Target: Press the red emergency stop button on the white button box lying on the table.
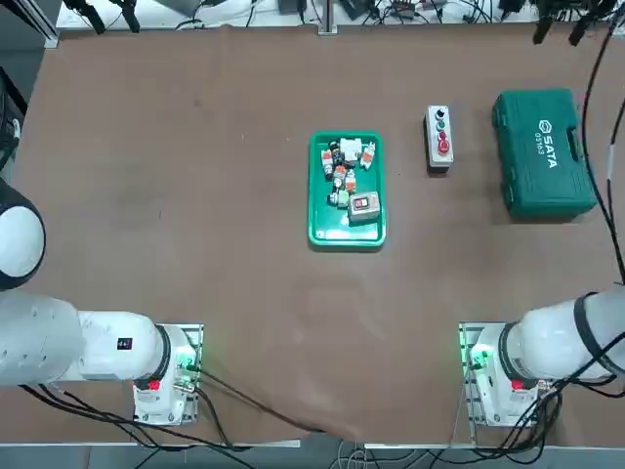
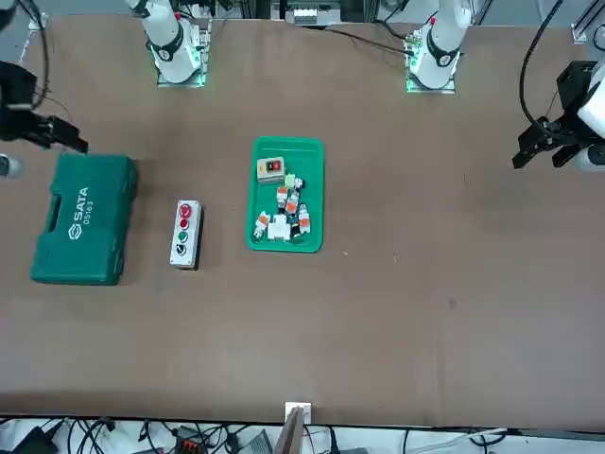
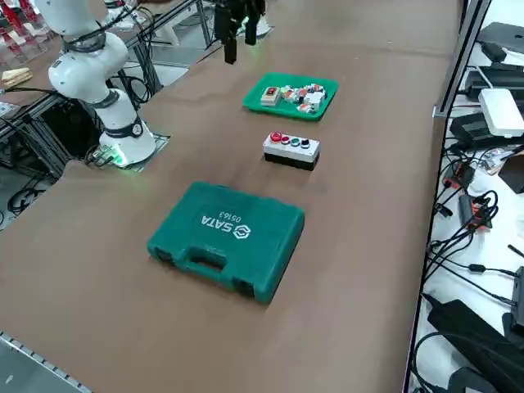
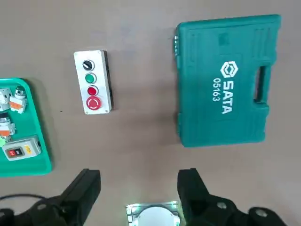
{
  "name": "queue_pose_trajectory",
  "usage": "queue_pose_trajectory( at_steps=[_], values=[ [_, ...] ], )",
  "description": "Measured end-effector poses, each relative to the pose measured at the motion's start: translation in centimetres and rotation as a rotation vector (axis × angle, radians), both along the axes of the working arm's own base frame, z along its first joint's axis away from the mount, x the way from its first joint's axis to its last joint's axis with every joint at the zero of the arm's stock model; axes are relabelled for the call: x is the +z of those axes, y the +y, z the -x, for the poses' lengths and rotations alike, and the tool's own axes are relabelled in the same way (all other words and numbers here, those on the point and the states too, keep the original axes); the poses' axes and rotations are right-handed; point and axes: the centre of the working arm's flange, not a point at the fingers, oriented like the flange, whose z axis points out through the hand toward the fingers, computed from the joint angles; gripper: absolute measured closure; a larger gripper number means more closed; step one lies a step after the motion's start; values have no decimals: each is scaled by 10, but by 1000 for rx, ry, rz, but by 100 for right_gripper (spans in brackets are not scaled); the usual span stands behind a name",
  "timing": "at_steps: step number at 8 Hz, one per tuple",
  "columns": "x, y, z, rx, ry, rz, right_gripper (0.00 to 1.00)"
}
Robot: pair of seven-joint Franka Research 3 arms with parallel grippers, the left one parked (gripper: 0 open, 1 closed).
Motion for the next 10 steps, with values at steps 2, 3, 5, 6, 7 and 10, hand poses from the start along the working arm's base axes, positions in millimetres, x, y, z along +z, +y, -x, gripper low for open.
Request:
queue_pose_trajectory(
  at_steps=[2,3,5,6,7,10],
  values=[
    [13,9,-1,48,-27,10,0],
    [15,17,-2,73,-44,8,0],
    [12,24,2,101,-126,9,0],
    [9,25,13,111,-148,11,0],
    [9,27,22,120,-154,11,0],
    [7,36,28,138,-143,8,0]
  ],
)
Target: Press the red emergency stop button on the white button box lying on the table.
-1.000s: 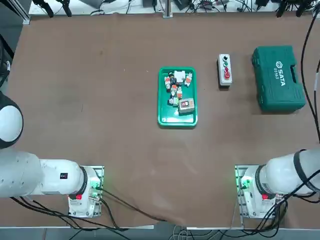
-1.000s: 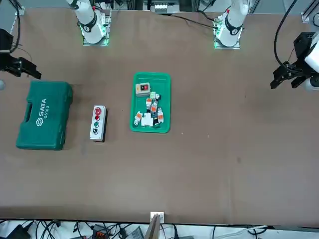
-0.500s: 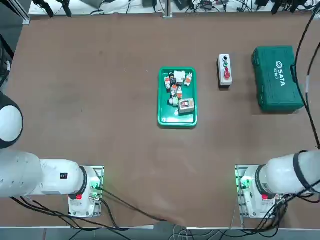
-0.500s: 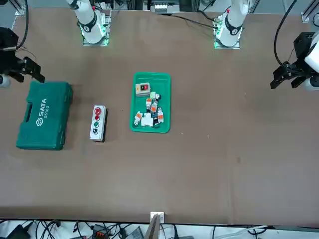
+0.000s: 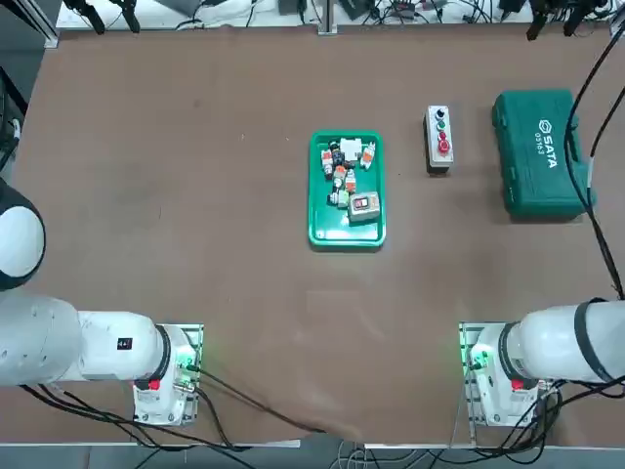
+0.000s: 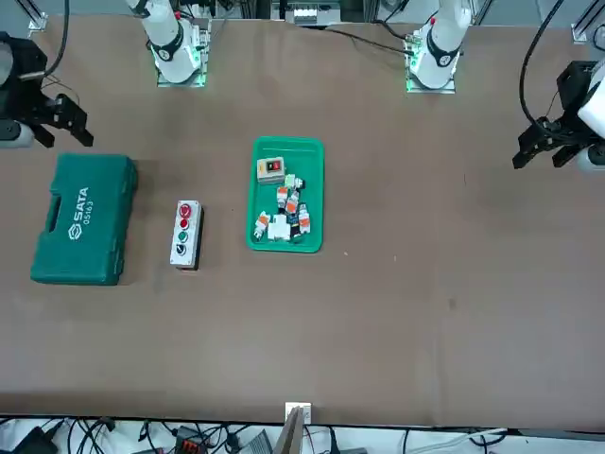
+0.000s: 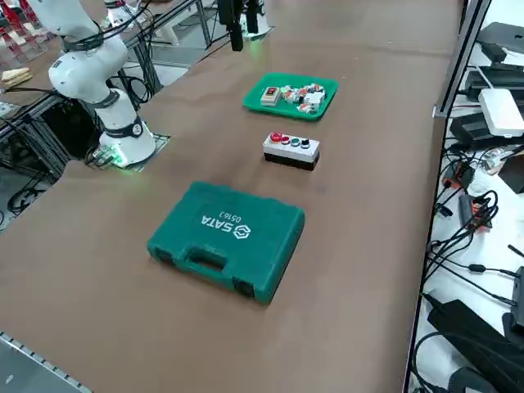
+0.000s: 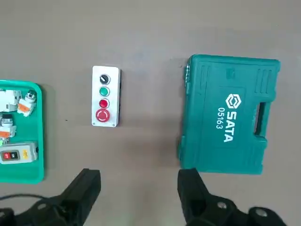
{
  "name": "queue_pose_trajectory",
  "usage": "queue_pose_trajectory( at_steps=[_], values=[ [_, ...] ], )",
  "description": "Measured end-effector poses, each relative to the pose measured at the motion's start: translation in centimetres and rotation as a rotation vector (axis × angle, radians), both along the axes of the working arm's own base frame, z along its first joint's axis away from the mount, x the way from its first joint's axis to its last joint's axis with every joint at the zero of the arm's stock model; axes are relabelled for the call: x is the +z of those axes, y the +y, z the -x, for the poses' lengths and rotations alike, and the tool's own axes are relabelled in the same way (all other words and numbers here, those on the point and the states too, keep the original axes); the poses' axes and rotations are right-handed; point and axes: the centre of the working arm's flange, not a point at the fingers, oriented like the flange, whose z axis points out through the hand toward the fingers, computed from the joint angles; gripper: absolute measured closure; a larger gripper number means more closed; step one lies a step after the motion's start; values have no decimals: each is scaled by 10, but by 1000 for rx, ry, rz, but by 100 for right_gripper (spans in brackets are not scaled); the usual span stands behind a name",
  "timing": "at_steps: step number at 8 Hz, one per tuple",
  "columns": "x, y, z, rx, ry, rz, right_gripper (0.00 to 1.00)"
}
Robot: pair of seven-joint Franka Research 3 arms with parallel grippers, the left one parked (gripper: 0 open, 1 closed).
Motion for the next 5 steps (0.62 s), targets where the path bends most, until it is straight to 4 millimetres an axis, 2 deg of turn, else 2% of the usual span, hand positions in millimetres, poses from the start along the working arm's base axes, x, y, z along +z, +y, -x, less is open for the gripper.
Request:
queue_pose_trajectory(
  at_steps=[5],
  values=[
    [4,-10,3,-11,22,-2,0]
  ],
)
